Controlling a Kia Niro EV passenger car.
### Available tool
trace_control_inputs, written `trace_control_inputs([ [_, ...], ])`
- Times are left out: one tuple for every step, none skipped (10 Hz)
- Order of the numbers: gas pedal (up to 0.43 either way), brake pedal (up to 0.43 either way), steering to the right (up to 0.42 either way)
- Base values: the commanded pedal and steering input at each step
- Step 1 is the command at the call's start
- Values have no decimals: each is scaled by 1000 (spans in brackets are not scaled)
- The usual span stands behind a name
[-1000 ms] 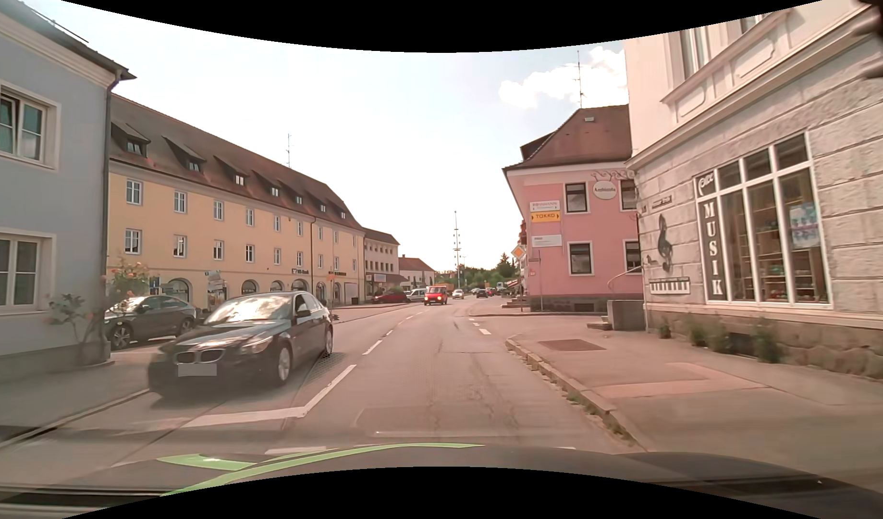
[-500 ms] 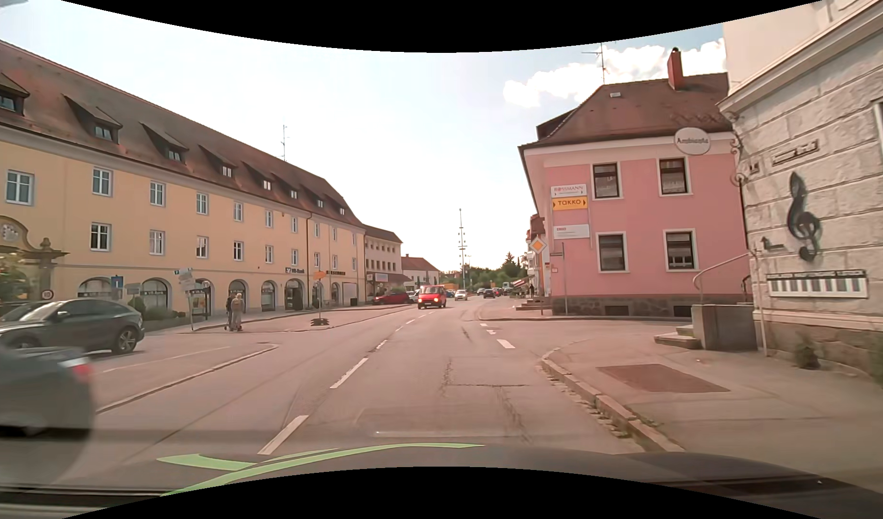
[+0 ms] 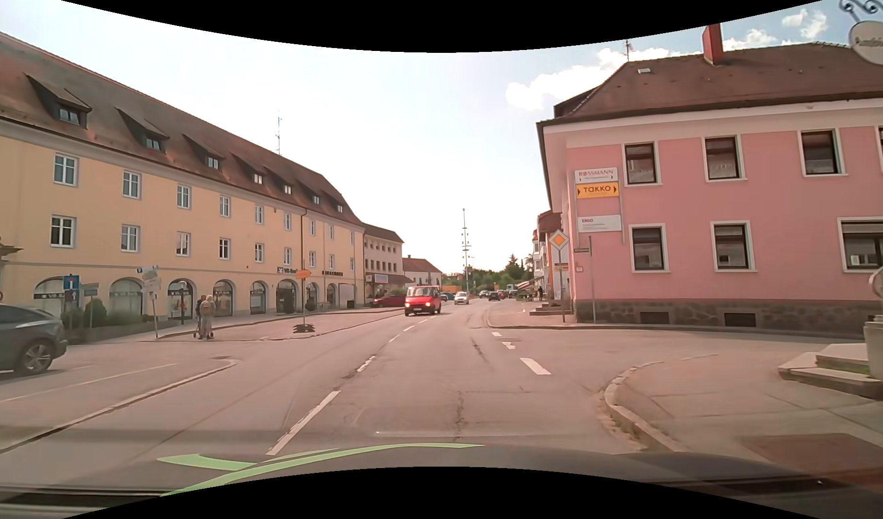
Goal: Follow the waypoints while adhering to traffic rules and regulations
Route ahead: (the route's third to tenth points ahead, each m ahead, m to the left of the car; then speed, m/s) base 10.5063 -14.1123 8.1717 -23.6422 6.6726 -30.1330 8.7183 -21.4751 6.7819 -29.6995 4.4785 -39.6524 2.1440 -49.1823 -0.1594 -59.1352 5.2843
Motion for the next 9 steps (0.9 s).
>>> trace_control_inputs([
  [0,250,1],
  [0,256,15],
  [0,250,28],
  [0,250,47],
  [0,250,67],
  [0,250,87],
  [0,250,116],
  [0,250,149],
  [0,244,180],
])
